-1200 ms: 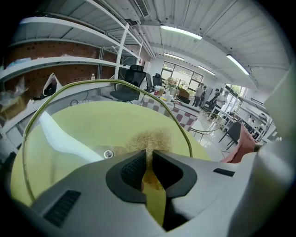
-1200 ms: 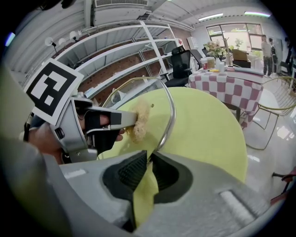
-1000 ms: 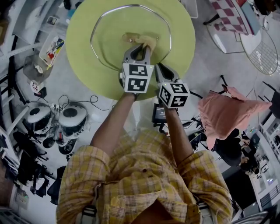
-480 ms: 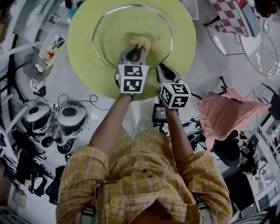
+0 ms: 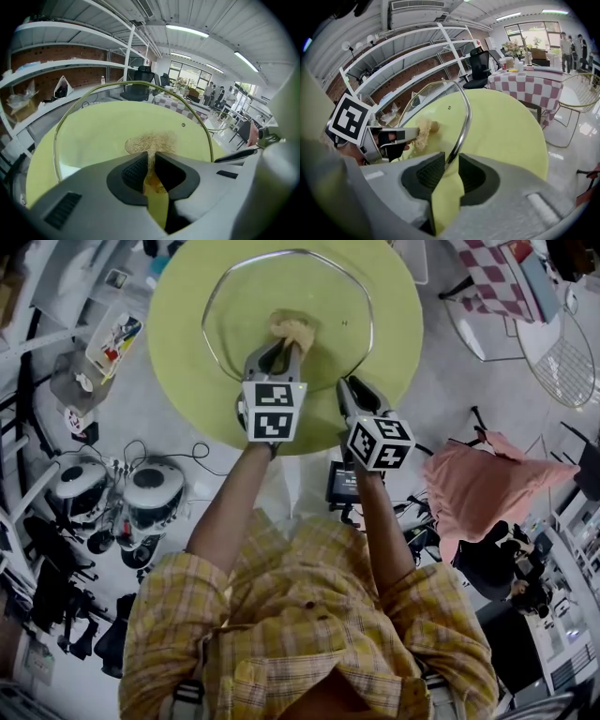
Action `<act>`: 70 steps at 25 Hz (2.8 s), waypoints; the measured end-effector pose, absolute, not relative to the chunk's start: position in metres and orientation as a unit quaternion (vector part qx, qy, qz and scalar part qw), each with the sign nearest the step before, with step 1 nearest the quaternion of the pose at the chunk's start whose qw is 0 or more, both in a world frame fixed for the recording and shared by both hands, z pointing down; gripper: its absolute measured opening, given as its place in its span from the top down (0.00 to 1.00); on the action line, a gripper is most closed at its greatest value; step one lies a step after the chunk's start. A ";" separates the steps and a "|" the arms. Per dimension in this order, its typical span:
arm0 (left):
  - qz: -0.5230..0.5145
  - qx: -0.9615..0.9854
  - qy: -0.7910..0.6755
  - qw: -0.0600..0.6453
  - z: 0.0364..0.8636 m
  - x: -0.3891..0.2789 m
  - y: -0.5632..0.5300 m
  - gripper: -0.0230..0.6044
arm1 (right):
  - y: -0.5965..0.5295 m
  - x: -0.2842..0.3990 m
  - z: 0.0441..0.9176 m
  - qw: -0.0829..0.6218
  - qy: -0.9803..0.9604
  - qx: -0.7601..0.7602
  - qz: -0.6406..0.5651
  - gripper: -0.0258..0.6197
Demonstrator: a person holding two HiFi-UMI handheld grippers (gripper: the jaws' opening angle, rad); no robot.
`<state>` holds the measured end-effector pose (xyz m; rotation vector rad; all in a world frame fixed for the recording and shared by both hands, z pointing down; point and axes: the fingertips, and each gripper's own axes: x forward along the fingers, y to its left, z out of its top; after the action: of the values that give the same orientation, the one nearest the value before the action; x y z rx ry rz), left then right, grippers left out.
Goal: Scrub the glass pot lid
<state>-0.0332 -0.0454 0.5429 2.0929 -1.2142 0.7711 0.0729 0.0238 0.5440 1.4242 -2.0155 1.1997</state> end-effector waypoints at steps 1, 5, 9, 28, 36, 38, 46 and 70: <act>0.291 0.787 -0.457 0.295 0.543 -0.035 -0.045 0.88 | 0.023 0.072 0.544 0.198 -0.720 0.508 0.429 0.82; 0.292 0.785 -0.461 0.292 0.542 -0.042 -0.044 0.88 | 0.023 0.071 0.543 0.199 -0.721 0.506 0.430 0.82; 0.292 0.772 -0.479 0.299 0.545 -0.058 -0.043 0.88 | 0.023 0.071 0.545 0.197 -0.721 0.502 0.435 0.82; 0.280 0.725 -0.549 0.306 0.546 -0.132 -0.038 0.88 | 0.024 0.067 0.546 0.177 -0.721 0.490 0.457 0.82; 0.276 0.724 -0.550 0.312 0.547 -0.141 -0.036 0.88 | 0.024 0.066 0.546 0.131 -0.718 0.474 0.492 0.82; 0.273 0.725 -0.549 0.314 0.548 -0.140 -0.035 0.88 | 0.025 0.066 0.546 0.128 -0.720 0.469 0.495 0.82; 0.271 0.724 -0.548 0.321 0.548 -0.140 -0.034 0.88 | 0.024 0.067 0.546 0.110 -0.719 0.459 0.510 0.84; 0.267 0.736 -0.498 0.372 0.561 -0.069 -0.011 0.88 | 0.023 0.067 0.546 0.097 -0.723 0.450 0.515 0.84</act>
<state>-0.0686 -0.0110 0.5607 1.8861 -1.2769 0.6843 0.0674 0.0231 0.5462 1.3335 -2.1395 1.5264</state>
